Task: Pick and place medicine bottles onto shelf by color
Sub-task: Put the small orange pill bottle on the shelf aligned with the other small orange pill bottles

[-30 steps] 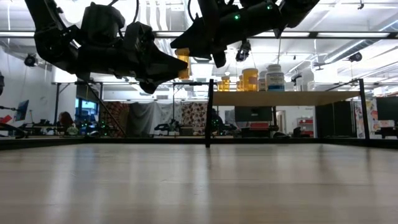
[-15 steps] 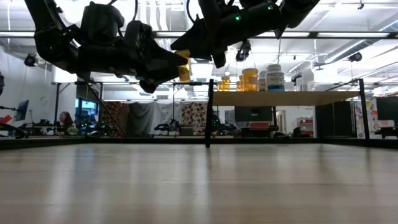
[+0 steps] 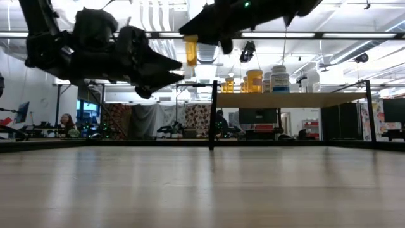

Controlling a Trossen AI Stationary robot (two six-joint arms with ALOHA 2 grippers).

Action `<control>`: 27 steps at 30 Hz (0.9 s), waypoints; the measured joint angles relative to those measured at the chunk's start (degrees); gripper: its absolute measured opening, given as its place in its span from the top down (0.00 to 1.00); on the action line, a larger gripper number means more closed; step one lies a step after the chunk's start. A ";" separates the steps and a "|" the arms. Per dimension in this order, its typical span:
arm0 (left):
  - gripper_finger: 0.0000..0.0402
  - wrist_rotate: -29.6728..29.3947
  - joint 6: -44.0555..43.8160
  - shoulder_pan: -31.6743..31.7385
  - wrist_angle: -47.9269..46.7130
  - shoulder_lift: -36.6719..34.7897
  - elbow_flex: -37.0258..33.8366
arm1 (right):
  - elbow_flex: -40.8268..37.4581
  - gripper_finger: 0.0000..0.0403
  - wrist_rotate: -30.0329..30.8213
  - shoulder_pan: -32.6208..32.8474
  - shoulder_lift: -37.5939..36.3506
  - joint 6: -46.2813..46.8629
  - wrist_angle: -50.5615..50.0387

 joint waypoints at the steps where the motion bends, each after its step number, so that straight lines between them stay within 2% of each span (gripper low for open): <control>1: 0.46 0.00 0.02 0.00 2.27 0.00 -0.87 | 0.00 0.74 0.23 0.00 -1.10 -0.32 -1.46; 8: 0.46 -0.28 -0.13 0.07 13.85 0.04 -6.22 | -2.21 0.74 13.10 -0.02 -8.52 -2.12 -5.75; 11: 0.46 -0.34 -0.13 0.07 14.27 0.08 -6.43 | -4.57 0.74 22.29 -0.02 -9.69 -2.43 -3.17; 14: 0.46 -0.79 0.30 0.07 14.72 0.15 -5.99 | -6.89 0.74 32.39 -0.02 -9.03 -3.65 0.10; 18: 0.46 -1.77 1.29 0.07 14.60 0.20 -5.86 | -8.69 0.74 40.76 -0.04 -6.23 -4.96 5.43; 23: 0.46 -2.45 1.33 0.07 14.58 0.20 -5.89 | -8.66 0.74 48.11 -0.15 -2.30 -6.38 9.46; 27: 0.46 -2.57 1.33 0.07 14.56 0.20 -5.90 | -8.46 0.74 51.18 -0.50 -0.52 -6.35 12.18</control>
